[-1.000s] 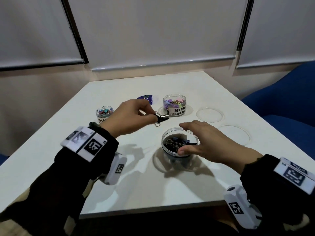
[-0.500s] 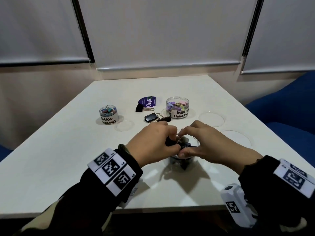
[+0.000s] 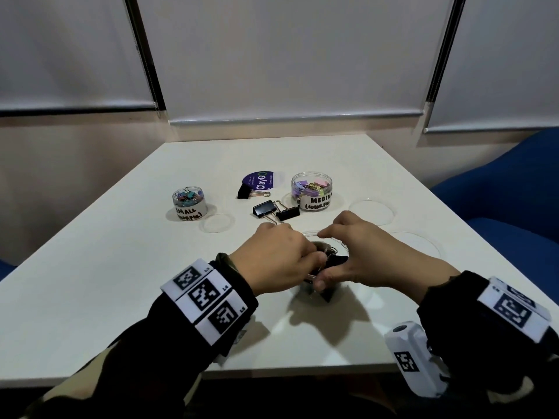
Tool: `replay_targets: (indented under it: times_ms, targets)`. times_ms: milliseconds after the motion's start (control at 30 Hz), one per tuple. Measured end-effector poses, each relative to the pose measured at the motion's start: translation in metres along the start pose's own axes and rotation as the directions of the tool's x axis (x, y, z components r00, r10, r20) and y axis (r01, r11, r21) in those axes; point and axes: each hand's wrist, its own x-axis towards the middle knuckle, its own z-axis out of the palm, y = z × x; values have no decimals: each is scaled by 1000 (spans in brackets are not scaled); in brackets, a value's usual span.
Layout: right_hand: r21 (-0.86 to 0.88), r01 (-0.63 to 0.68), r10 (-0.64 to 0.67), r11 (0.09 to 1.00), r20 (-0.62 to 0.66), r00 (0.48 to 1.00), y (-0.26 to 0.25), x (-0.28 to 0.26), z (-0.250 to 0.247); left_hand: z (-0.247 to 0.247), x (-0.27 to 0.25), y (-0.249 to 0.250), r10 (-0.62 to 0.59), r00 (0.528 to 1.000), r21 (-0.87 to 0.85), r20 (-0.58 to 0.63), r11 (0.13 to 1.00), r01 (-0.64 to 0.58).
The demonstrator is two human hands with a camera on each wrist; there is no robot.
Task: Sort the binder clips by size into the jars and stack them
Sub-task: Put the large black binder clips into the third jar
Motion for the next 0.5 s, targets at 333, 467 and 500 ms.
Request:
replay_targets:
  times_ms: [333,467,500]
  targets:
    - [15,17,-18,1000,45,999,-2,-1,1,-2,23,-46,-186,981,-286,-56,944,162]
    - [64,4,-7,998,51,999,-6,-1,0,7,45,-87,-332,943,-174,16,928,329]
    - [79,-4,0,997,49,999,-6,-1,0,8,51,-95,-355,934,-133,32,925,356]
